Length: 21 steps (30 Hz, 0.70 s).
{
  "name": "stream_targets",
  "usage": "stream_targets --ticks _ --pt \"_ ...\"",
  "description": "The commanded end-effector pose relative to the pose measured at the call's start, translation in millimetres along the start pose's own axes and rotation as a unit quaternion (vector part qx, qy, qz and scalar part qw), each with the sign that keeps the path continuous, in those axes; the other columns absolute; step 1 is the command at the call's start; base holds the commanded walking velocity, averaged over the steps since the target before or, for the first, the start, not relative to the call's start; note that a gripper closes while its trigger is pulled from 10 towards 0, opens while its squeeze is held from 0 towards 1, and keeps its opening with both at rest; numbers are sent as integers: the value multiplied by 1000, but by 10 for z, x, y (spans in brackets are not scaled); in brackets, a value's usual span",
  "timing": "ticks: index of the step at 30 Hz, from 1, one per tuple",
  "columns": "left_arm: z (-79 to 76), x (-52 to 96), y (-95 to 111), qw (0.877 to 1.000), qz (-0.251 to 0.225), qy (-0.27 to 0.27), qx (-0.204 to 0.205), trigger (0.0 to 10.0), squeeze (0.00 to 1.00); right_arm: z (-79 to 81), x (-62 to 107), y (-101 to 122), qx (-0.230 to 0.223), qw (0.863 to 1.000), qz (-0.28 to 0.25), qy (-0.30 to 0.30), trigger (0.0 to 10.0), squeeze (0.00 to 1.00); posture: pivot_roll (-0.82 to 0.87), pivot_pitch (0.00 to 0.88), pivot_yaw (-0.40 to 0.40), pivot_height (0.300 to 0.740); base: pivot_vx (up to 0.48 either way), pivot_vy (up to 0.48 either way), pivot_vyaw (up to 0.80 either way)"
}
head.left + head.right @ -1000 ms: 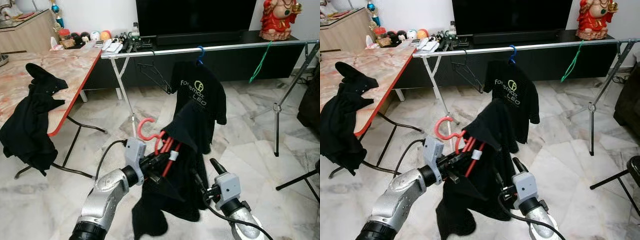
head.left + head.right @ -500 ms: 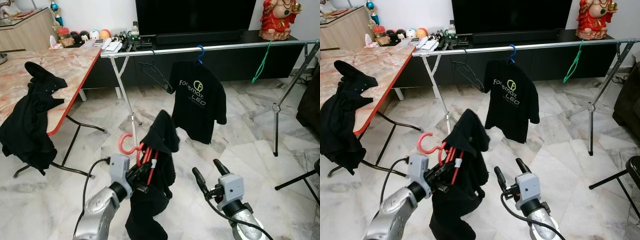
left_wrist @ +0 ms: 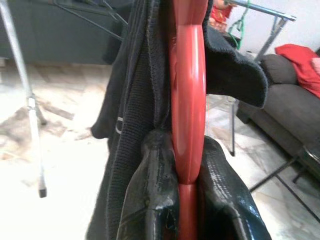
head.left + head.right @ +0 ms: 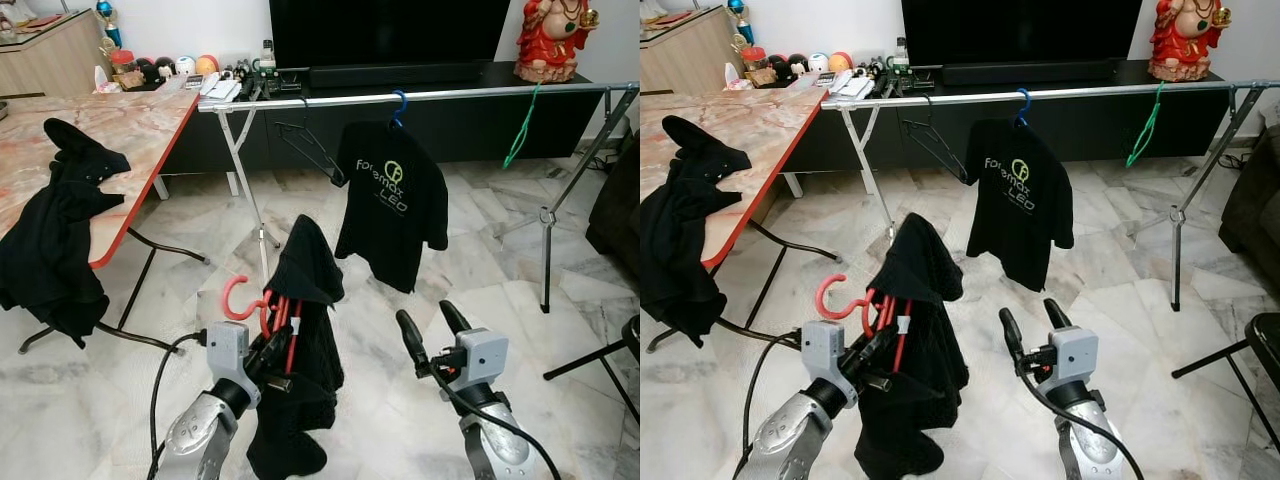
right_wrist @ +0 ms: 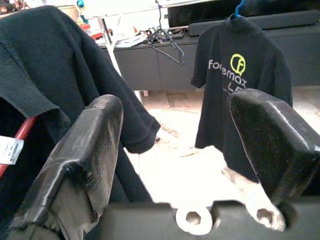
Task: Hang hanger
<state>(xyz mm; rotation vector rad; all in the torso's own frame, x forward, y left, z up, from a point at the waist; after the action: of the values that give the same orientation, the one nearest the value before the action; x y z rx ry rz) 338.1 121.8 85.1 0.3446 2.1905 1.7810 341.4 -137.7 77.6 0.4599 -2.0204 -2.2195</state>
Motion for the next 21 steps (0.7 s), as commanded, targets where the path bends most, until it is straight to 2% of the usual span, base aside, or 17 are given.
stream_targets --ticks 1,5,14,17,21 --pt "39 -15 207 999 -32 2 -21 10000 0 -43 -12 49 -13 1000 -9 -14 10000 0 0 31 19 740 0 0 0" --pt "-9 -42 183 998 -11 -24 -49 10000 0 -56 -39 24 -28 999 -3 -17 10000 0 7 14 42 740 0 0 0" --pt "94 28 88 998 16 -18 -62 10000 0 12 -33 -42 -35 999 7 -9 10000 0 10 0 69 740 0 0 0" --pt "108 27 66 998 20 -13 -59 10000 0 41 -29 -40 -31 999 9 3 10000 0 6 0 66 740 0 0 0" --pt "82 -18 81 998 25 -29 -59 10000 0 145 -12 -78 -7 998 29 54 10000 0 9 0 54 740 0 0 0"
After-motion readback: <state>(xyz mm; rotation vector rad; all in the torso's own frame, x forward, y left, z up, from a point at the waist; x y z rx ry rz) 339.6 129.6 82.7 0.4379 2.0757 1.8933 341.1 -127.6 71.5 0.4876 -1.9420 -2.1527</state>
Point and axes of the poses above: a point about 5 cm out from each wrist's last joint towards the gripper, its own x axis pointing back from the gripper into the wrist, its own y axis along the axis of the wrist's last joint, z = x × y, the point moved 6 cm from there along -x, pointing out of the wrist towards the gripper, and after that the axes turned 1 degree about -x, right-handed, at the moved point
